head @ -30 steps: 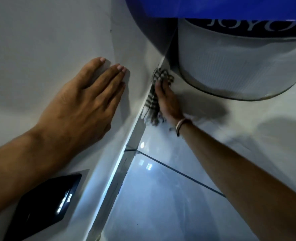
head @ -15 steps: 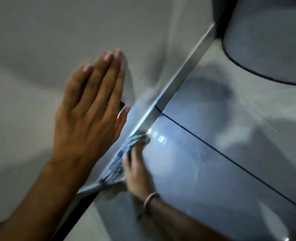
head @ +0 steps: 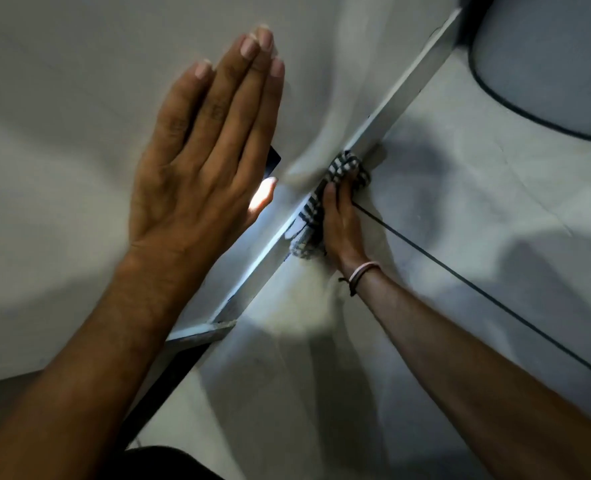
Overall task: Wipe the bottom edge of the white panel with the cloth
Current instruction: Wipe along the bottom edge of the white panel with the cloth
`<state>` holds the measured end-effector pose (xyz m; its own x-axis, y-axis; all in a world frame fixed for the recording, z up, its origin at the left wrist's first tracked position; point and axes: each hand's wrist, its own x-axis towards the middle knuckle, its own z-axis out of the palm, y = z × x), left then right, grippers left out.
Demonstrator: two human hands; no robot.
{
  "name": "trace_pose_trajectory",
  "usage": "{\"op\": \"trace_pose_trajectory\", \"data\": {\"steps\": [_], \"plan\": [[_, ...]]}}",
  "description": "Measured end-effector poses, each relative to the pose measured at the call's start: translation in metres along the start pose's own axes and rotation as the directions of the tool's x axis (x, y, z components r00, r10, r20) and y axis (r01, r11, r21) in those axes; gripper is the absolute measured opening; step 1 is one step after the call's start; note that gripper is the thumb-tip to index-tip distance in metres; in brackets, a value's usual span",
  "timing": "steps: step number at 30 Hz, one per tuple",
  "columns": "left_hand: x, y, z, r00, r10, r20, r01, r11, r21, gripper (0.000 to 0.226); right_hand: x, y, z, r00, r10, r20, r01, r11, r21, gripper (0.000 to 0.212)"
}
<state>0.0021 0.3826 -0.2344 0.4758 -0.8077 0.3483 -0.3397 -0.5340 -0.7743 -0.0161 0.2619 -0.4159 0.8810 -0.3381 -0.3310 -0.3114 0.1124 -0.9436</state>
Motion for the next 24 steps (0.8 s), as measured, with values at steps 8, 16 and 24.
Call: {"op": "trace_pose_trajectory", "data": {"steps": [8, 16, 24], "plan": [[-0.001, -0.002, 0.003, 1.000, -0.006, -0.009, 0.005, 0.999, -0.034, 0.071, -0.220, 0.071, 0.119, 0.889, 0.050, 0.455, -0.067, 0.998, 0.022, 0.083], [-0.055, -0.020, -0.014, 0.989, 0.014, 0.150, 0.011, 0.986, -0.163, 0.084, -0.088, 0.042, 0.046, 0.980, 0.001, 0.197, 0.028, 0.990, -0.141, 0.068], [-0.065, -0.016, -0.011, 0.957, -0.038, 0.286, 0.125, 0.948, -0.293, 0.085, -0.073, 0.037, 0.051, 0.993, -0.115, -0.003, 0.112, 0.967, -0.231, 0.071]]}}
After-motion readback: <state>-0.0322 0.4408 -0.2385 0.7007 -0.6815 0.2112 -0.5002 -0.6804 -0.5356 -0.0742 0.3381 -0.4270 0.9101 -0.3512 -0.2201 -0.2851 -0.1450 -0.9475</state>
